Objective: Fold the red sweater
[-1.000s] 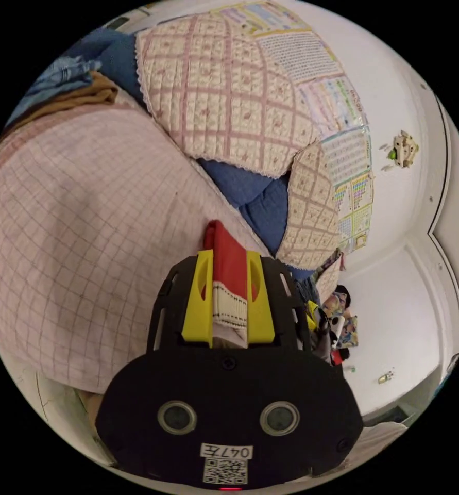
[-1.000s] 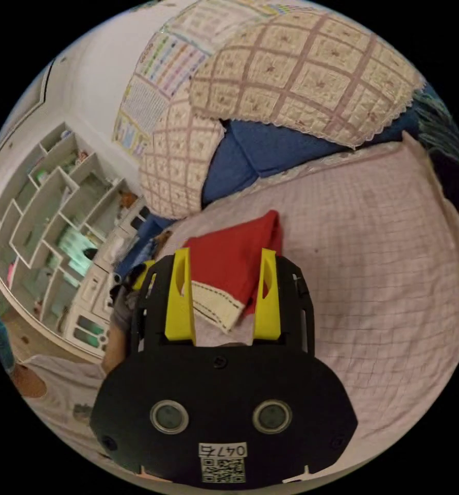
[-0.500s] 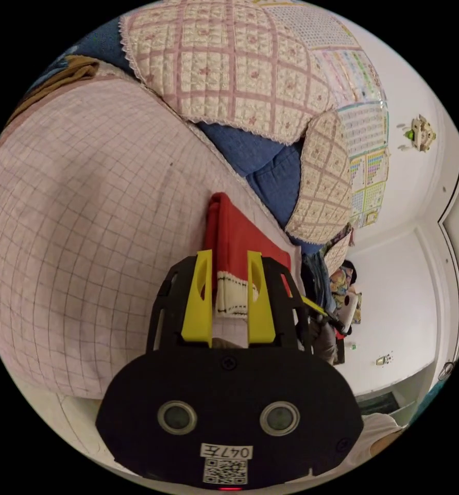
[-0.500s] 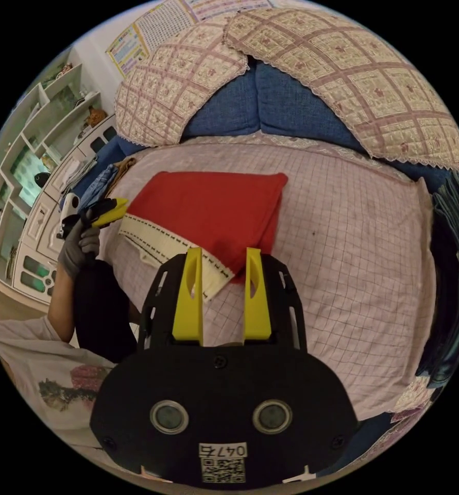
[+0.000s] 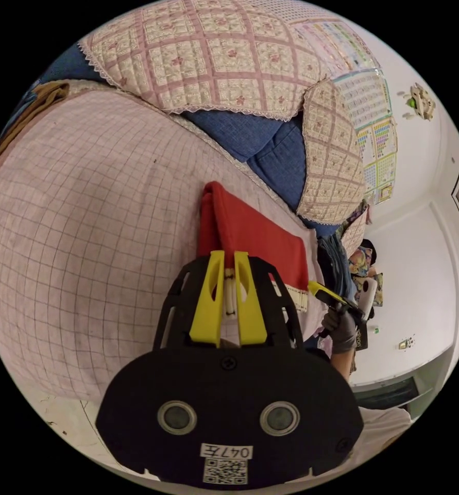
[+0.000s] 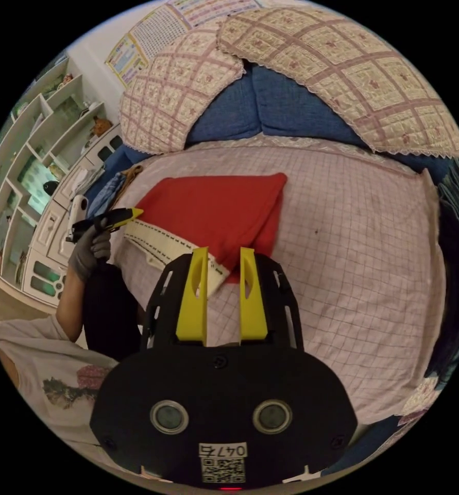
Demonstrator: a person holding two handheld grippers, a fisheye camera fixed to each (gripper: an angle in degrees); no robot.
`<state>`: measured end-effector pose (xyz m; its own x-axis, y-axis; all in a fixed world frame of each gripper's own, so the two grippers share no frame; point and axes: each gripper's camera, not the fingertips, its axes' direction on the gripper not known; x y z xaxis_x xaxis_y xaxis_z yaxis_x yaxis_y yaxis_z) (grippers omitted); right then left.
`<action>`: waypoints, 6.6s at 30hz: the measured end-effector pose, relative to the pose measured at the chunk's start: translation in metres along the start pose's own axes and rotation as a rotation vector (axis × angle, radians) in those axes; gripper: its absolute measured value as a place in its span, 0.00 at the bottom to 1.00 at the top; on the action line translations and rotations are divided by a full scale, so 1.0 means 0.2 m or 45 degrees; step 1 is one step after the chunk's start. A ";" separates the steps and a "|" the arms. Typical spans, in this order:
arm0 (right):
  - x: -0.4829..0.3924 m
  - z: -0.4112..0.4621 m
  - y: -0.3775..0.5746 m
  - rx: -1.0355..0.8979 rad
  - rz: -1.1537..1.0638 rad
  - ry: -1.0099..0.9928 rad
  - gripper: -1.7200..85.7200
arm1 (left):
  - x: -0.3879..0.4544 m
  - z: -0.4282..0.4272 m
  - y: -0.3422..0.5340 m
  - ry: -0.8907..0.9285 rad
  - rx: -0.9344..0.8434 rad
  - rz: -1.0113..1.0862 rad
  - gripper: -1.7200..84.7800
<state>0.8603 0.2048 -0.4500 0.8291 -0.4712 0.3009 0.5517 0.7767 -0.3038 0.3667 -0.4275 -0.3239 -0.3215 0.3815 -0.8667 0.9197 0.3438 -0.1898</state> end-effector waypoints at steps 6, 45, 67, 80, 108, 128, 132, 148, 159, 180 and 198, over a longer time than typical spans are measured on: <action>-0.12 0.00 -0.03 0.064 -0.112 0.161 0.03 | -0.04 -0.09 0.03 0.088 0.088 0.025 0.02; -0.60 -0.08 0.29 0.010 -0.153 0.190 0.04 | -0.02 -0.81 0.35 0.167 -0.019 0.057 0.08; -1.15 -0.18 0.67 0.522 -0.499 0.525 0.09 | 1.11 -1.52 1.07 -0.480 0.562 1.208 0.10; -1.40 0.16 0.55 -0.113 -1.180 0.495 0.07 | 1.84 -0.54 0.99 -0.483 -0.531 1.996 0.14; -0.89 -0.06 -0.37 0.373 -0.773 0.648 0.01 | 1.71 -0.69 -0.35 -0.490 -0.037 1.539 0.02; 0.28 0.17 -1.11 0.219 0.142 0.372 0.09 | 0.59 -0.58 -1.57 -0.270 -0.131 0.522 0.10; 0.51 0.19 -1.17 0.136 0.284 0.146 0.09 | 0.40 -0.50 -1.70 -0.187 -0.144 0.397 0.10; 0.82 0.30 -1.43 0.157 0.141 -0.289 0.02 | 0.16 -0.06 -2.00 -0.216 -0.286 0.383 0.05; 0.50 0.21 -1.34 0.295 -0.026 0.424 0.10 | 0.32 -0.41 -1.71 -0.443 0.058 0.541 0.08; -0.27 -0.07 -0.40 0.357 0.114 0.070 0.07 | 1.16 -0.79 -0.04 -0.094 0.277 0.974 0.08; -0.43 0.28 -0.39 -0.069 0.070 0.090 0.07 | 1.58 -0.31 0.43 -0.252 -0.117 1.309 0.15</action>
<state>0.7412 0.2081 -0.4012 0.8616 -0.4580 0.2186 0.5075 0.7794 -0.3673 0.3300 -0.2252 -0.5855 0.6548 0.3825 -0.6519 0.7053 0.0009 0.7089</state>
